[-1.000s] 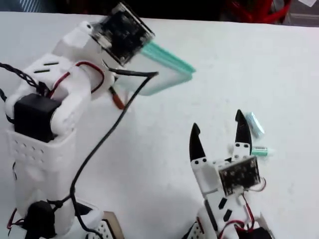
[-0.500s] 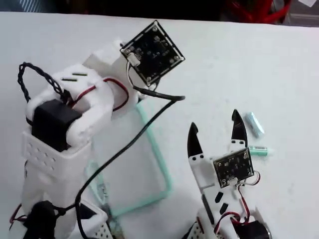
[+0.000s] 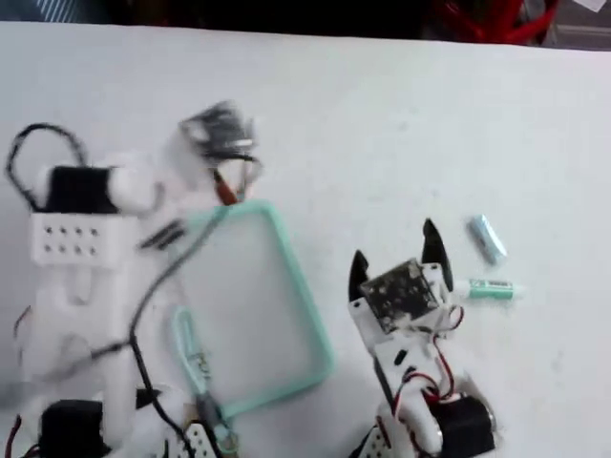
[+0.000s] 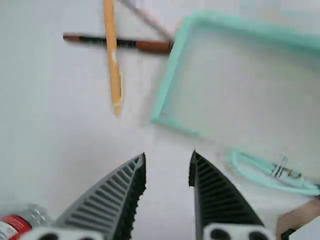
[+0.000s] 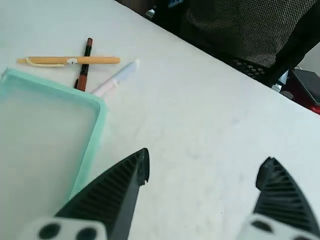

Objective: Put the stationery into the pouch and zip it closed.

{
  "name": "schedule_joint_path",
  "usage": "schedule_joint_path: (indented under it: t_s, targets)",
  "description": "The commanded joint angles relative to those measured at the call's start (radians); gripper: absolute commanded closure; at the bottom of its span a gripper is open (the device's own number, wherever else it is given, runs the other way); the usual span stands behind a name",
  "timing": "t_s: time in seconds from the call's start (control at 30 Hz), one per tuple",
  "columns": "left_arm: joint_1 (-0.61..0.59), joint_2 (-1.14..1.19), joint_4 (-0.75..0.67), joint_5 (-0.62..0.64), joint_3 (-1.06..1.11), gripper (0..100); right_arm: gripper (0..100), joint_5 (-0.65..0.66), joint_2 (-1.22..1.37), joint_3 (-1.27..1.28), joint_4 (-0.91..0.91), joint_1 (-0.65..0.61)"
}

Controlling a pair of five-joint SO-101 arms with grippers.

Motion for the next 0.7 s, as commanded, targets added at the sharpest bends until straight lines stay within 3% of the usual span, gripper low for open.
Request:
schedule_joint_path:
  t_s: [0.0, 0.1, 0.23, 0.4, 0.53, 0.67]
  targets:
    - [-0.136, 0.03, -0.058, -0.061, 0.101, 82, 66.1, 0.015, 0.001, 0.066, -0.084, 0.005]
    - [-0.154, 0.039, -0.029, -0.095, 0.176, 81, 66.1, 0.017, 0.001, 0.149, -0.159, 0.005]
    - [-0.12, -0.038, 0.152, -0.42, 0.304, 82, 66.1, 0.017, 0.001, 0.238, -0.248, 0.005]
    - [-0.113, -0.194, 0.034, -0.433, 0.466, 81, 66.1, 0.017, 0.001, 0.275, -0.286, 0.005]
    - [-0.096, -0.262, -0.04, -0.284, 0.572, 75, 66.1, 0.017, 0.001, 0.276, -0.286, 0.005]
    - [-0.064, -0.263, -0.138, 0.124, 0.697, 65, 66.1, 0.017, 0.001, 0.279, -0.28, 0.005]
